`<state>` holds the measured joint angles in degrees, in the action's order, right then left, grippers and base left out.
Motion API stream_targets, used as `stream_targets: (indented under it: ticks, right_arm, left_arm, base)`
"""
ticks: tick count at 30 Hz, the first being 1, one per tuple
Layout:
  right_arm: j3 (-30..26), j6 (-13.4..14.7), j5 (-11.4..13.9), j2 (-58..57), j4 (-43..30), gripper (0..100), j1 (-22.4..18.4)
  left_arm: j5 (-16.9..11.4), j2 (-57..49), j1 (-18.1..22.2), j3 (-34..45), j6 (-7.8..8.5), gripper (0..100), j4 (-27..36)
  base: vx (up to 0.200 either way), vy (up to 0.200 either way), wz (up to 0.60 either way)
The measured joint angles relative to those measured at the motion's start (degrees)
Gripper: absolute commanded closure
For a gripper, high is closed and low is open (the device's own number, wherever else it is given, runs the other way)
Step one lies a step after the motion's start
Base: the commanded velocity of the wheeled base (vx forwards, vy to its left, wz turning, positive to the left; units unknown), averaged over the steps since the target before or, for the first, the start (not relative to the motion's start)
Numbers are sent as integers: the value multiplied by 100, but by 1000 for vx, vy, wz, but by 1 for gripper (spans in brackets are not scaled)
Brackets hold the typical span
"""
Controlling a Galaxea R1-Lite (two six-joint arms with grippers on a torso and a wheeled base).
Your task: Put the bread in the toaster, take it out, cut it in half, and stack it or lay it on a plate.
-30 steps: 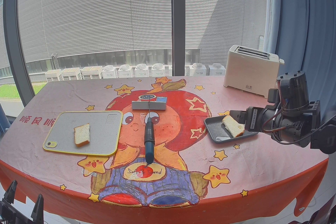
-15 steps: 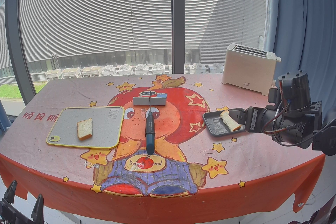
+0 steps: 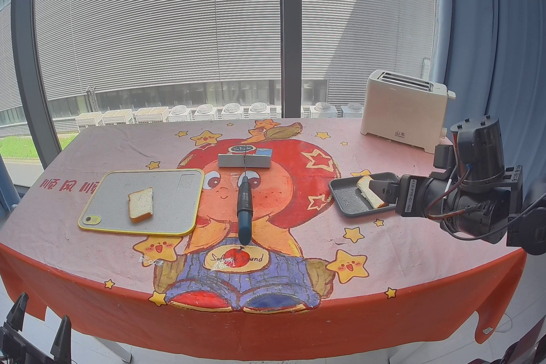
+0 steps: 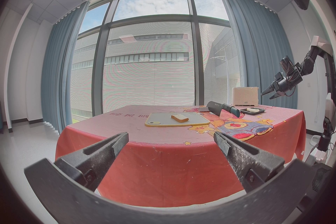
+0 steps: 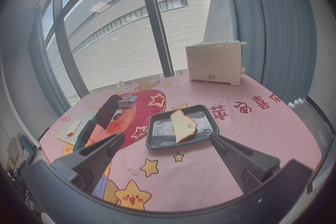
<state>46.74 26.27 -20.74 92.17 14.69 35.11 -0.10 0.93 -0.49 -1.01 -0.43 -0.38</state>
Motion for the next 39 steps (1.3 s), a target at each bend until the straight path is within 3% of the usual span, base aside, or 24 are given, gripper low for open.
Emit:
stream_targets:
  ticks: [16,29,39]
  right_arm:
    - [-273,-246,-74,29,685,0,-9]
    - [-377,-479,-378,-172,699,0,-57]
    - [-642,-901,-705,-769,701,0,-52]
  left_arm:
    - [0,0,-4,0,-4,0,0]
    - [2,0,-6,0,38,0,-5]
    - [0,0,-4,0,40,0,-2]
  base:
    - [0,200,0]
    - [0,0,0]
    - [0,0,0]
